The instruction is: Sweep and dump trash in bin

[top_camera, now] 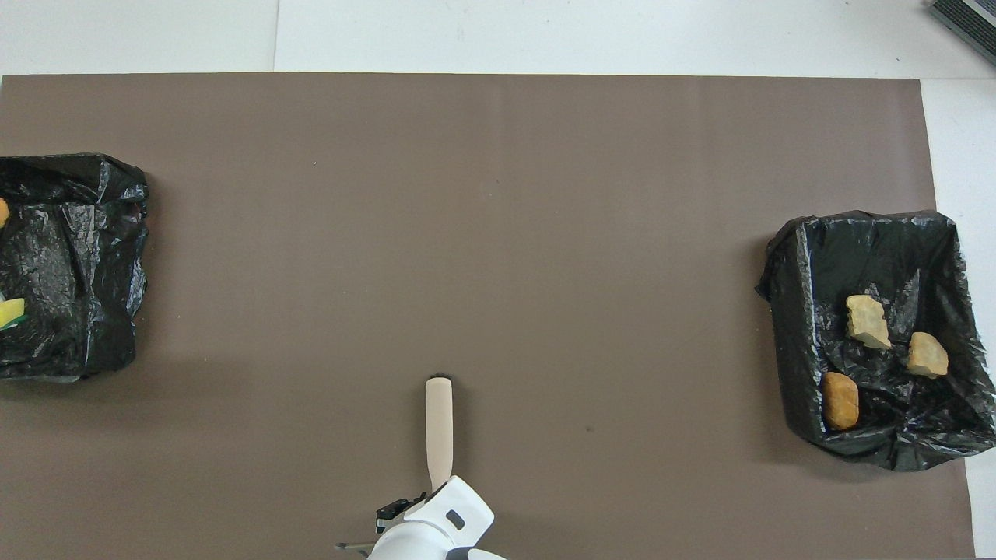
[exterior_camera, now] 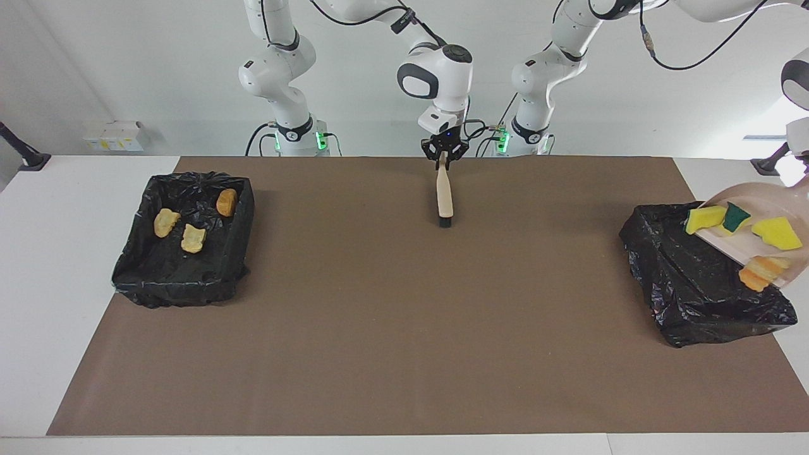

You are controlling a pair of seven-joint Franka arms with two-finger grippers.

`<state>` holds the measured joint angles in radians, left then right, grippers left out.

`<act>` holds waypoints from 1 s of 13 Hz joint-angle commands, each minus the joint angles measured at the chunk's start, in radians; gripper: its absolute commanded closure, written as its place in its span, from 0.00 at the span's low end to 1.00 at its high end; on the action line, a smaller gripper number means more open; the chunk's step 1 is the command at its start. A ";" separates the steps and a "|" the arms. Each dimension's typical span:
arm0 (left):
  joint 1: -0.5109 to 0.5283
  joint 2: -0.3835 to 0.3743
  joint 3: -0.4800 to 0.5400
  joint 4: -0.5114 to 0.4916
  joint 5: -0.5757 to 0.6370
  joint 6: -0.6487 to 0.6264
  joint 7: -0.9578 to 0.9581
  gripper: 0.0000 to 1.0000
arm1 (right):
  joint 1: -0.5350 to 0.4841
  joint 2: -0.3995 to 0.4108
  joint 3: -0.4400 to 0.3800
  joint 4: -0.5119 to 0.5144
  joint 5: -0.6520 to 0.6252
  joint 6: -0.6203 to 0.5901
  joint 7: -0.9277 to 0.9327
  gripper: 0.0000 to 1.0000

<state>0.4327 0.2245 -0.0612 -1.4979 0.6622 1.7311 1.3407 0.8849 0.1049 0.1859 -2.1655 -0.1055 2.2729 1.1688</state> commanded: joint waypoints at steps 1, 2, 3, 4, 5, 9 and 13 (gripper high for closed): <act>-0.057 -0.011 0.012 -0.022 0.114 -0.007 -0.005 1.00 | -0.041 0.013 0.007 0.126 -0.030 -0.140 -0.029 0.00; -0.058 -0.010 0.014 -0.021 0.138 -0.007 -0.006 1.00 | -0.066 0.006 0.007 0.166 -0.025 -0.198 -0.082 0.00; -0.071 -0.010 0.014 -0.019 0.189 -0.010 -0.005 1.00 | -0.095 -0.004 0.004 0.194 -0.013 -0.235 -0.128 0.00; -0.109 -0.010 0.014 -0.012 0.248 -0.022 -0.005 1.00 | -0.131 -0.017 0.003 0.222 -0.008 -0.272 -0.180 0.00; -0.141 -0.004 0.014 -0.007 0.302 -0.056 -0.003 1.00 | -0.182 -0.024 0.003 0.261 0.010 -0.330 -0.252 0.00; -0.206 0.006 0.017 0.027 0.376 -0.128 -0.020 1.00 | -0.346 -0.024 0.000 0.400 0.053 -0.493 -0.571 0.00; -0.238 0.004 0.017 0.126 0.405 -0.169 -0.018 1.00 | -0.529 -0.024 0.000 0.447 0.107 -0.553 -0.850 0.00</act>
<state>0.2258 0.2227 -0.0592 -1.4404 1.0466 1.6056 1.3230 0.4444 0.0736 0.1736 -1.7466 -0.0470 1.7587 0.4498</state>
